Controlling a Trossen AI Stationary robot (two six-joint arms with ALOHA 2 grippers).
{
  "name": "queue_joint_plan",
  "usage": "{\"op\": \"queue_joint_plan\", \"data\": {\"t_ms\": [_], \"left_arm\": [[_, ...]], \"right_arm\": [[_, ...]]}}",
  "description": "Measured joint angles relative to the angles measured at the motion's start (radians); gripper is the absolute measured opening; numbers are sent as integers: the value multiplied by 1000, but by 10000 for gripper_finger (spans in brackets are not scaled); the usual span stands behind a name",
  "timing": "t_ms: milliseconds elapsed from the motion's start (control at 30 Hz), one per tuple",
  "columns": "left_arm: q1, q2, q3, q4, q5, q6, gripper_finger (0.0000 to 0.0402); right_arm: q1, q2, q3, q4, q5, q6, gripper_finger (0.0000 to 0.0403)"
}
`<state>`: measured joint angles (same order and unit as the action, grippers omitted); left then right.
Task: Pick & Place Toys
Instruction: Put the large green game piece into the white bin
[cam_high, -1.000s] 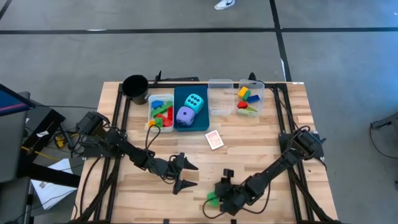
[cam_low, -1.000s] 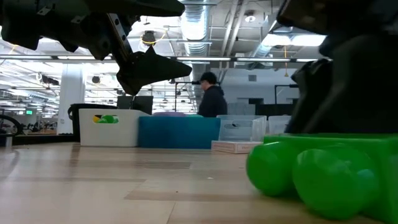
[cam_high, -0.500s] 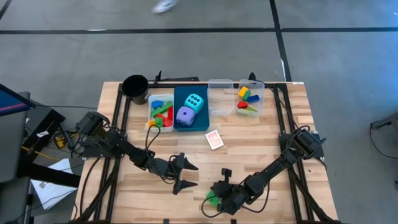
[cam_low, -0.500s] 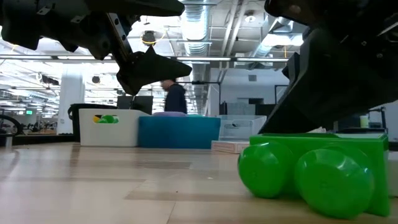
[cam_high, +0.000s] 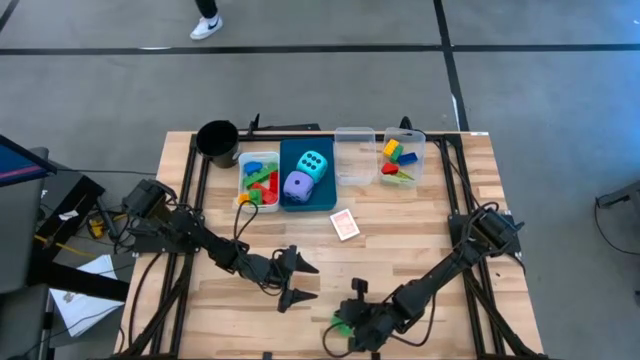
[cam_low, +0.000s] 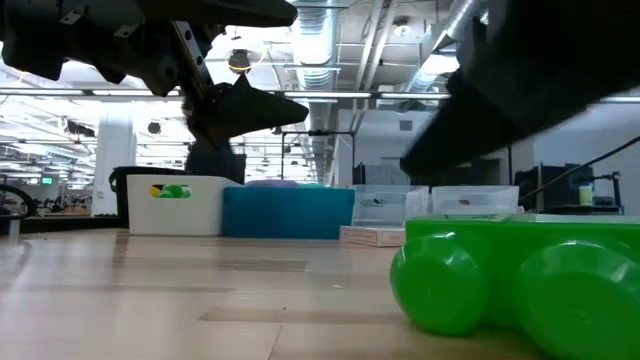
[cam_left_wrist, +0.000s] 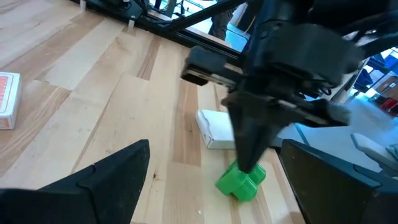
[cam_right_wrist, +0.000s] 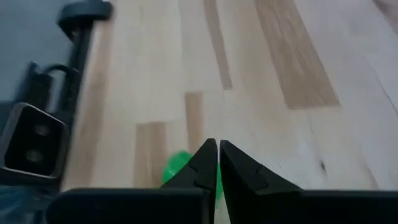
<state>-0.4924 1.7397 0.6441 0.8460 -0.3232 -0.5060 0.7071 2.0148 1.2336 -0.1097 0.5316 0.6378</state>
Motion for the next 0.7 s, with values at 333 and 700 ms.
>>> {"op": "queue_joint_plan", "data": {"t_ms": [333,700], "left_arm": [[0,0,0,0,0,0,356],[0,0,0,0,1,0,356]], "right_arm": [[14,0,41,-8,-122,1,31],[-22,0,41,-29,-272,210,198]]}}
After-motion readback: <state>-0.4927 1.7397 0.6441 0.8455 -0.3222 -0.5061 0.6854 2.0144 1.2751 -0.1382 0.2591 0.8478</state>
